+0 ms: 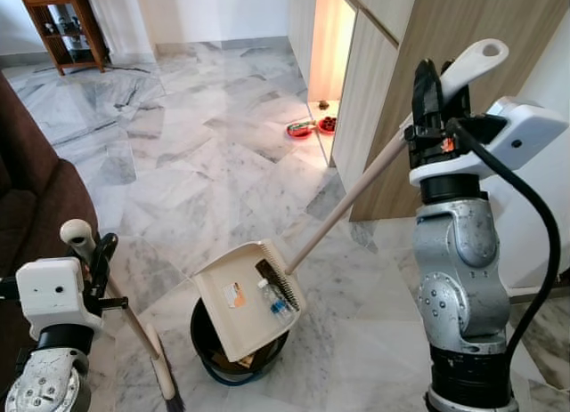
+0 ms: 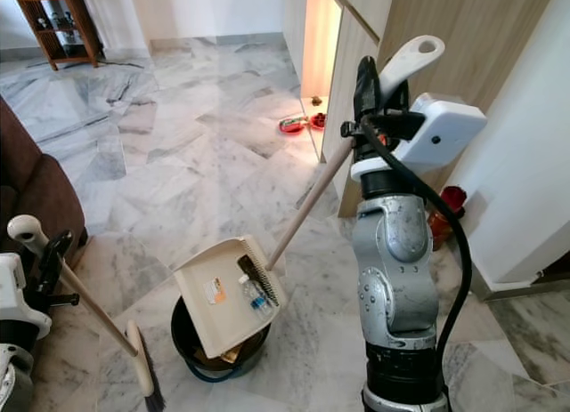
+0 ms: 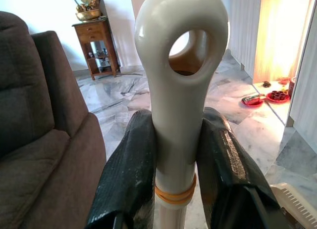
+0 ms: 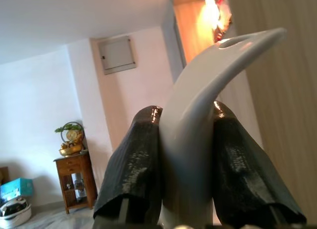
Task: Sweep floor
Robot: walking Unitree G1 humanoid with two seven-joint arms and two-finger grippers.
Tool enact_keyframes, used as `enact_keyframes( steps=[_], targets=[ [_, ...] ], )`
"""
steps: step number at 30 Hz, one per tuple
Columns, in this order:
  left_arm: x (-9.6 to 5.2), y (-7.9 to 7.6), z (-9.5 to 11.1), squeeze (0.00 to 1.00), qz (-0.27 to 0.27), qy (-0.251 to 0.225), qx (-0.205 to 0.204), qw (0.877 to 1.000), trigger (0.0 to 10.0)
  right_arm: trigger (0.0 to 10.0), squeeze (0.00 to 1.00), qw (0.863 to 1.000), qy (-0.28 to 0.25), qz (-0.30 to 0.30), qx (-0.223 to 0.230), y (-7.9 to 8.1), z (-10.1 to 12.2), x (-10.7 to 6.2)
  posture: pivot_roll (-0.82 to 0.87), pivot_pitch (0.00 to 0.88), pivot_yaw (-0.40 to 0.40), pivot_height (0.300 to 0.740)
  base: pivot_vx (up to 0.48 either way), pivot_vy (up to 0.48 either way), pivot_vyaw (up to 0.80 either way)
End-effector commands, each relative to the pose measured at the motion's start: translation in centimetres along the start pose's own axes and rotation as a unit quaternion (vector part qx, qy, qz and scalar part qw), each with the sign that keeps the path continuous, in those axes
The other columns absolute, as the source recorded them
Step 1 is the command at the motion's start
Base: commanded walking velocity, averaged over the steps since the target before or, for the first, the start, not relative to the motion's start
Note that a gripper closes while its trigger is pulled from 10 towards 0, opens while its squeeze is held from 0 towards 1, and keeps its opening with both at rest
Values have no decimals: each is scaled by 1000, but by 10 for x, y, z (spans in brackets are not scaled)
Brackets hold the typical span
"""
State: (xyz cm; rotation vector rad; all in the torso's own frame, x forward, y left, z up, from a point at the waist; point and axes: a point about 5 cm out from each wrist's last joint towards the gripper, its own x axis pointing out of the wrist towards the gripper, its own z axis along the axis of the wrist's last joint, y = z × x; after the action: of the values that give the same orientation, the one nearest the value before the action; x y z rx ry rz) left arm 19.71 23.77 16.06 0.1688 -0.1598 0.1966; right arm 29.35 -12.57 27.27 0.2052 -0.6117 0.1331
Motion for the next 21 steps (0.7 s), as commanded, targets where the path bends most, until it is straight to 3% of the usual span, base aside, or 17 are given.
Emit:
enact_keyframes(
  steps=[1,15,21],
  targets=[
    [1,0,5,0,2,-17,14,1000,10000,10000,0,997,-70,23,-5,13,26,0,55,102,-4,740,0,0,0],
    [1,-1,5,0,1,-21,14,1000,10000,10000,0,994,-102,22,19,23,34,-1,58,102,-8,740,0,0,0],
    [3,-4,5,0,-6,-24,13,1000,10000,10000,0,993,-106,40,35,41,34,-5,58,106,-7,740,0,0,0]
  ],
)
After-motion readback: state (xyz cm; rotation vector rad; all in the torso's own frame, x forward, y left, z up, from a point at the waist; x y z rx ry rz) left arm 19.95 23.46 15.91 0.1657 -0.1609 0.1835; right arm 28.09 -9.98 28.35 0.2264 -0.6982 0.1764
